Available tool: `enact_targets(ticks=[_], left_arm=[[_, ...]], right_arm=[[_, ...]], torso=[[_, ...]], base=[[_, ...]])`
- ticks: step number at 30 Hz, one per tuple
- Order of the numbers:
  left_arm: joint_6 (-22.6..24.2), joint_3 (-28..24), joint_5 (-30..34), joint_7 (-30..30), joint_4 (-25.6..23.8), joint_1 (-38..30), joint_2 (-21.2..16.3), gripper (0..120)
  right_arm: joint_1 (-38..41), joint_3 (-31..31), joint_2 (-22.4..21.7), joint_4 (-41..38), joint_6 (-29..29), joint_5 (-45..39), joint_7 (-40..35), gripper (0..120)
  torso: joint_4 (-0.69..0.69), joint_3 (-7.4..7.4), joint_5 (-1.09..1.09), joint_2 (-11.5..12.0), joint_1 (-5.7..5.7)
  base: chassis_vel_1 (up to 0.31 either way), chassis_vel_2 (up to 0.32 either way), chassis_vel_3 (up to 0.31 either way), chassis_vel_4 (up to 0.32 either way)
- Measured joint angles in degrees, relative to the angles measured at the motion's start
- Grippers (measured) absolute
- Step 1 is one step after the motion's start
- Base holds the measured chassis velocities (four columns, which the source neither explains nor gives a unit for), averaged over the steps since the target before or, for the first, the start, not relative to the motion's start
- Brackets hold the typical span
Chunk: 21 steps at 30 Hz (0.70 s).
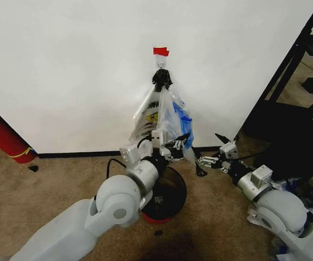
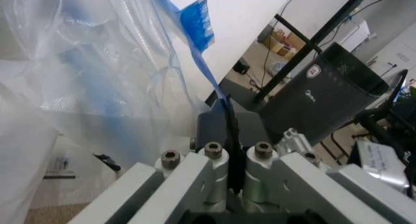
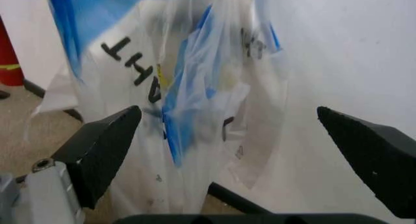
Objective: Pick up the garbage bag from the wall and place it over the trash bin.
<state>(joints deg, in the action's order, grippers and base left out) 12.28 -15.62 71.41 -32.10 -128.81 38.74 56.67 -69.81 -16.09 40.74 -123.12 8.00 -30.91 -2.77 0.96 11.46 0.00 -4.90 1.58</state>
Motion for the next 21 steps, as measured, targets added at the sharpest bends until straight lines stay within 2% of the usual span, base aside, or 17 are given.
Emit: enact_targets(ticks=[9, 13, 16, 21], left_arm=[[0.04, -0.01, 0.33, -0.08, -0.1, -0.23, -0.27, 0], [0.05, -0.1, 0.41, -0.22, -0.12, -0.3, -0.01, 0], [0.05, -0.03, 0.41, -0.24, -0.13, -0.29, -0.02, 0], [0.05, 0.48, 0.46, -0.25, -0.25, 0.16, -0.32, 0]], right_arm=[[10.61, 9.71, 2.82, 6.31, 0.5, 0.86, -0.8, 97], [13.05, 12.73, 4.27, 8.9, 0.92, 2.72, -1.27, 79], [13.08, 12.98, 4.37, 9.44, 1.01, 3.11, -1.62, 72], [13.18, 13.3, 5.79, 10.35, 1.05, 1.48, -2.29, 50]], torso=[[-0.03, 0.01, -0.01, 0.0, 0.0], [-0.02, 0.0, -0.01, 0.0, 0.0], [-0.01, 0.0, -0.01, 0.0, 0.0], [-0.01, 0.0, -0.01, 0.0, 0.0]], base=[[0.0, 0.0, 0.0, 0.0], [0.0, 0.0, 0.0, 0.0], [0.0, 0.0, 0.0, 0.0], [0.0, 0.0, 0.0, 0.0]])
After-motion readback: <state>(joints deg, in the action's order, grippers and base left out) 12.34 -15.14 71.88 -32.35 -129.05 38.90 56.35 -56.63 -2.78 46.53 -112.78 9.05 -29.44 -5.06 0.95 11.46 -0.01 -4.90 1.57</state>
